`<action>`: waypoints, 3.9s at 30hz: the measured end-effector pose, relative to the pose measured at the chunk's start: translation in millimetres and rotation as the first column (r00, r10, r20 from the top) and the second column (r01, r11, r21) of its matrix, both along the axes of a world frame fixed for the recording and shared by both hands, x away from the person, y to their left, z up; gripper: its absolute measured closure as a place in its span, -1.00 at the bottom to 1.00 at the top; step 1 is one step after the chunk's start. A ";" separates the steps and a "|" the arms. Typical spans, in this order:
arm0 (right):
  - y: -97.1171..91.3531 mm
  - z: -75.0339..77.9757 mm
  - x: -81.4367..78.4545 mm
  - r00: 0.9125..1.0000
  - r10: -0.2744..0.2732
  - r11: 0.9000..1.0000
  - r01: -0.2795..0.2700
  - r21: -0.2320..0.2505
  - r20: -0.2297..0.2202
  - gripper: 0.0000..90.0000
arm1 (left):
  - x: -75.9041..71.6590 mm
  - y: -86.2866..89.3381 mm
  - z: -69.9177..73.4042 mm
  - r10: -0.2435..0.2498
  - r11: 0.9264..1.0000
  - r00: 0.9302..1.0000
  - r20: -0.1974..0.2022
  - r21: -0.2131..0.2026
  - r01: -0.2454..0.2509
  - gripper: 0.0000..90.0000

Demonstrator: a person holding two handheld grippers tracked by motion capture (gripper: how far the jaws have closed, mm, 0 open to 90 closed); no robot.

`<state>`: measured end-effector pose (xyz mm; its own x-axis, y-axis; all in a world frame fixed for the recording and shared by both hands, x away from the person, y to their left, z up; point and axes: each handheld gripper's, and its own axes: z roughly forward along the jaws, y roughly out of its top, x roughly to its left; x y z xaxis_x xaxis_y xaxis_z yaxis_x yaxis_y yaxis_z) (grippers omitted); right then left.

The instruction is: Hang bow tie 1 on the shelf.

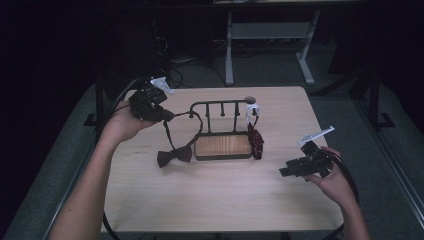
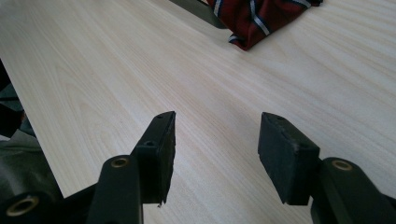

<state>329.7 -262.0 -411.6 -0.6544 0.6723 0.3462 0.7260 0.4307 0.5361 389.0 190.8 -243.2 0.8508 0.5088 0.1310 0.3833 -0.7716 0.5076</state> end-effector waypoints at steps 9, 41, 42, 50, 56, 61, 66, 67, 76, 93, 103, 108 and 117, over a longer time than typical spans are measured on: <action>-1.1 0.6 -0.1 1.000 0.006 1.000 -0.006 0.003 0.002 0.03 | 11.4 -0.9 0.6 0.020 1.000 1.000 -0.016 -0.003 -0.020 1.00; -5.2 5.0 -0.8 1.000 0.003 1.000 -0.003 0.012 0.006 0.03 | 40.5 -0.3 -14.1 0.128 0.991 0.991 -0.046 0.053 -0.125 0.91; -5.2 5.1 -0.9 1.000 0.001 1.000 -0.001 0.012 0.005 0.03 | 40.4 -0.1 -14.5 0.123 0.991 0.991 -0.047 0.057 -0.120 0.90; -6.6 3.8 0.0 1.000 -0.005 1.000 0.005 0.012 0.002 0.02 | 33.6 5.9 -14.4 0.119 0.991 0.992 -0.046 0.061 -0.116 0.79; -6.0 3.7 0.1 1.000 -0.006 1.000 0.006 0.008 0.008 -0.01 | 29.2 5.8 -17.4 0.101 0.994 0.993 -0.057 0.045 -0.098 0.73; -7.1 3.0 0.3 1.000 -0.012 1.000 0.012 0.007 0.010 -0.01 | 24.6 4.5 -18.1 0.085 0.995 0.995 -0.046 0.047 -0.083 0.69; -7.9 3.0 0.1 1.000 -0.017 1.000 0.016 0.009 0.007 -0.01 | 19.6 7.9 -19.6 0.081 0.996 0.996 -0.047 0.027 -0.080 0.67; -8.0 3.3 0.0 1.000 -0.018 1.000 0.018 0.008 0.007 -0.01 | 19.0 8.5 -20.4 0.079 0.997 0.996 -0.045 0.027 -0.078 0.67; -8.0 3.0 -0.2 1.000 -0.018 1.000 0.018 0.003 0.008 -0.02 | 12.3 12.6 -32.5 0.072 0.997 0.996 -0.058 0.029 -0.071 0.60; -8.8 1.6 0.4 1.000 -0.020 1.000 0.020 0.002 0.005 -0.02 | 3.5 20.3 -44.8 0.069 0.997 0.996 -0.062 0.025 -0.068 0.54; -9.5 0.7 0.6 1.000 -0.022 1.000 0.022 0.006 0.004 -0.02 | 0.5 21.5 -46.5 0.069 0.997 0.996 -0.064 0.026 -0.067 0.53; -9.5 0.7 0.7 1.000 -0.023 1.000 0.023 0.005 0.001 -0.02 | -0.5 23.1 -50.9 0.059 0.998 0.995 -0.074 0.024 -0.057 0.50; -9.8 0.2 0.6 1.000 -0.024 1.000 0.024 0.004 0.004 -0.02 | -3.1 28.0 -59.7 0.072 0.997 0.993 -0.091 0.023 -0.071 0.50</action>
